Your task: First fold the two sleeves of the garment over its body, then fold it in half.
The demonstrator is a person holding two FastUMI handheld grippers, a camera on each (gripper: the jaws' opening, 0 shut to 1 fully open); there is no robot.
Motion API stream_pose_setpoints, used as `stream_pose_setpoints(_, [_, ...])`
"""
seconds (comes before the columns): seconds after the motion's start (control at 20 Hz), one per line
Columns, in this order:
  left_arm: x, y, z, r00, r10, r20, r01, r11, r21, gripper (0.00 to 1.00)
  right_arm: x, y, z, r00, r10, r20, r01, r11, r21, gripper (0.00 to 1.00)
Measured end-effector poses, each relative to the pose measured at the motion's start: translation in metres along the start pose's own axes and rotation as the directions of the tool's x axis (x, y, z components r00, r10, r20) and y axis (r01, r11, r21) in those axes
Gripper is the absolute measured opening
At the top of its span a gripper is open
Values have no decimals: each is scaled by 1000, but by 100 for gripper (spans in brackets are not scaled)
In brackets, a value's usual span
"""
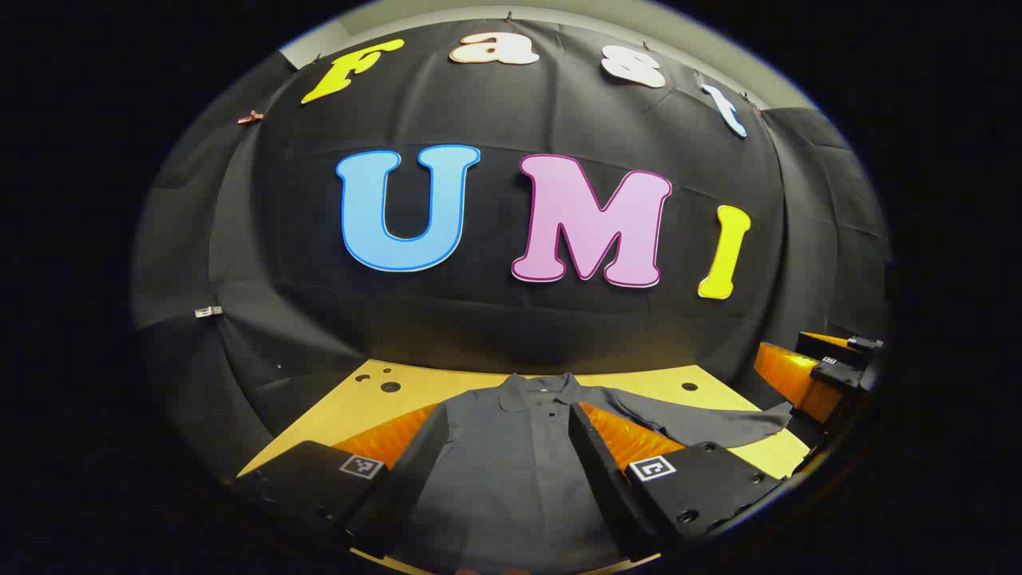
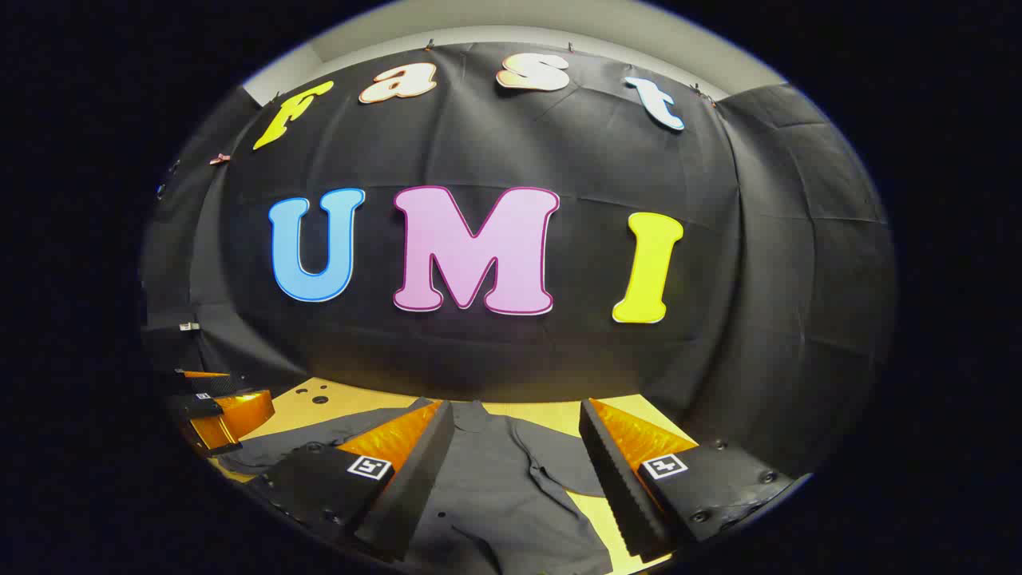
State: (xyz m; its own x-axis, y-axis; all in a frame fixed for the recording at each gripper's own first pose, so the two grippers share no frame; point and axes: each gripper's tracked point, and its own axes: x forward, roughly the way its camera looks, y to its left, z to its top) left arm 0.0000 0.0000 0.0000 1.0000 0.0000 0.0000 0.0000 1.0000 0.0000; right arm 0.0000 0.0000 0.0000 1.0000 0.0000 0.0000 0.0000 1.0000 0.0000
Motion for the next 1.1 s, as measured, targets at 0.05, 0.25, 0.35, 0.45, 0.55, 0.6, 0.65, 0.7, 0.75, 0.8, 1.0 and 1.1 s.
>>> stream_pose_setpoints(0.05, [2,1,2,1000,8,3,-8,1000,2,96,0,-5,-3,1000,-13,-12,13,1000,-3,98])
stream_pose_setpoints(0.25, [3,5,0,1000,20,-3,-20,1000,0,96,6,-16,-6,998,-49,-28,48,999,-21,98])
stream_pose_setpoints(0.35, [4,8,-1,1000,25,-5,-25,1000,3,96,8,-19,-9,998,-57,-36,56,998,-18,98])
stream_pose_setpoints(0.45, [4,13,-1,999,38,-4,-38,999,10,96,8,-22,-10,997,-64,-39,63,998,-30,98])
stream_pose_setpoints(0.55, [5,19,1,998,56,5,-56,998,16,96,10,-22,-11,997,-58,-46,56,998,-36,98])
stream_pose_setpoints(0.6, [7,23,2,998,64,7,-64,998,17,96,11,-22,-11,997,-54,-51,53,998,-34,98])
stream_pose_setpoints(0.65, [9,26,2,998,70,8,-70,997,17,96,12,-22,-13,997,-53,-54,51,998,-34,98])
stream_pose_setpoints(0.7, [10,28,1,997,78,9,-79,997,15,96,13,-24,-14,997,-52,-56,50,998,-36,98])
stream_pose_setpoints(0.75, [11,32,1,996,88,8,-89,996,13,96,15,-24,-15,997,-50,-57,48,998,-39,98])
stream_pose_setpoints(0.8, [12,34,0,995,98,6,-98,995,11,96,16,-25,-17,997,-46,-60,43,998,-42,98])
stream_pose_setpoints(1.0, [15,36,-5,992,124,-5,-124,992,-6,96,22,-27,-24,997,-30,-76,27,999,-40,98])
stream_pose_setpoints(1.1, [16,36,-11,991,135,-17,-136,991,-16,96,28,-30,-29,996,-23,-89,20,999,-33,98])
